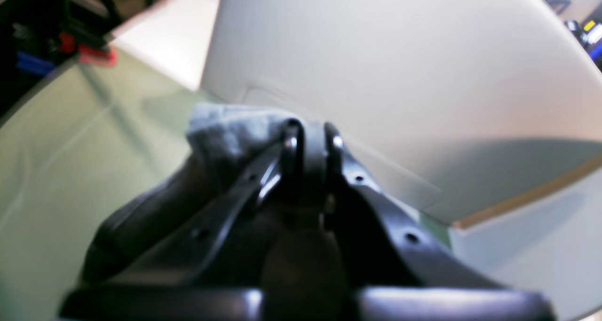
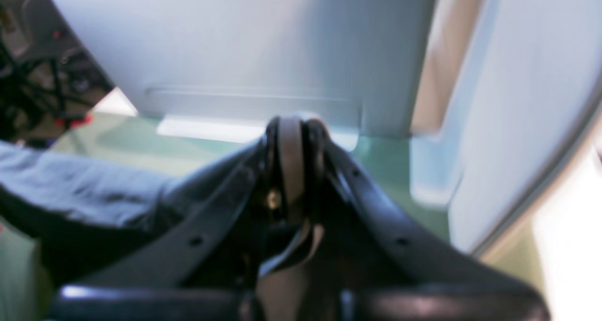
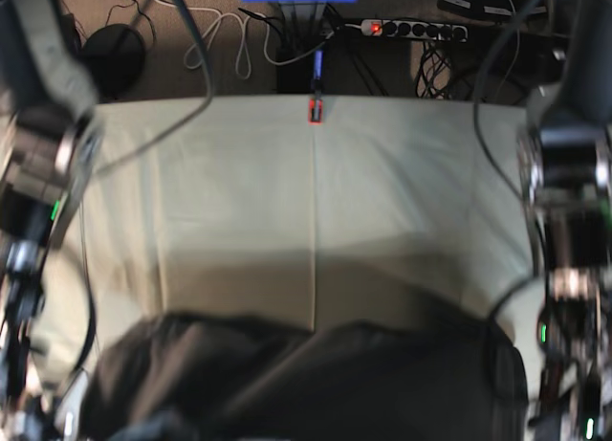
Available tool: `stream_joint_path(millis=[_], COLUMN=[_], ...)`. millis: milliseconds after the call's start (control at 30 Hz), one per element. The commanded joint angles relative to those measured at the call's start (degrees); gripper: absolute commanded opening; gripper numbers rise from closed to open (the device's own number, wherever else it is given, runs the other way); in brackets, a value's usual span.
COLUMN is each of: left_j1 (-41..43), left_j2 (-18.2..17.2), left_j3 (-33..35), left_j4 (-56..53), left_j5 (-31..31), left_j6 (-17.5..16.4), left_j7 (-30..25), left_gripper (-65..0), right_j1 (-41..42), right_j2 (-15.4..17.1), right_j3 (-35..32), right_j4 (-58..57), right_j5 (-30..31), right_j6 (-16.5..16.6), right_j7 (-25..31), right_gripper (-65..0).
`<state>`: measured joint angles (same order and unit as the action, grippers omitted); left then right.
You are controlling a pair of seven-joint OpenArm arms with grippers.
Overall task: Layout the t-shirt on the table in an organized manner, then fold the t-shirt properly
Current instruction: 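Lift the shirt high with both grippers and swing it toward the robot, then lay the shirt flat on the table with both grippers, pulling it taut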
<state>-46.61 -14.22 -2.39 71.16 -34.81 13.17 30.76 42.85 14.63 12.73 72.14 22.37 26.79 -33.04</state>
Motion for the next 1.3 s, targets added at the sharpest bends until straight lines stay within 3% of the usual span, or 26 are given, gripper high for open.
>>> stream_joint_path(millis=[0,233,367,433,600,800,1000,1267], left_j1=[-5.04,-22.88,-26.75,-26.40,-14.71,6.57,23.62,45.34], left_j2=[0.37,0.99,0.72,0.55,-1.47,-3.14,-0.16,4.86], left_j3=[0.94,2.00,2.00,2.00,1.73,-0.82,-8.55,-19.19], left_j4=[-0.08,-7.90,-7.81,-5.44,3.09,11.09,18.38,30.16], left_j5=[-0.14,-0.14,-0.49,-0.23,-0.14,-0.58,-0.84,-3.21], left_j6=[-0.82,-0.82,-0.82,-0.82,-0.82,-0.82,-0.82,-0.82], left_j7=[-1.88,-1.88,-1.62,-1.44,-1.36,-1.53,-1.36,-1.36], left_gripper=[-64.9,-64.9,-64.9,-64.9,-64.9,-64.9,-64.9,-64.9], right_j1=[5.37,21.98,23.65,20.40,5.11,-16.87,-36.30,-61.53], right_j2=[0.80,3.17,5.10,5.54,4.49,-1.67,-7.91,-14.06], right_j3=[-1.17,-2.93,-2.75,-1.35,4.54,8.59,10.52,10.43], right_j4=[-0.53,-6.51,-5.98,-3.35,6.50,19.25,30.50,36.92], right_j5=[1.50,1.23,1.59,1.67,1.85,3.26,3.26,3.26], right_j6=[0.42,0.16,0.16,0.16,0.16,0.34,0.34,0.34], right_j7=[4.16,11.89,12.77,12.60,12.69,13.12,14.62,24.90], right_gripper=[-65.0,-65.0,-65.0,-65.0,-65.0,-65.0,-65.0,-65.0])
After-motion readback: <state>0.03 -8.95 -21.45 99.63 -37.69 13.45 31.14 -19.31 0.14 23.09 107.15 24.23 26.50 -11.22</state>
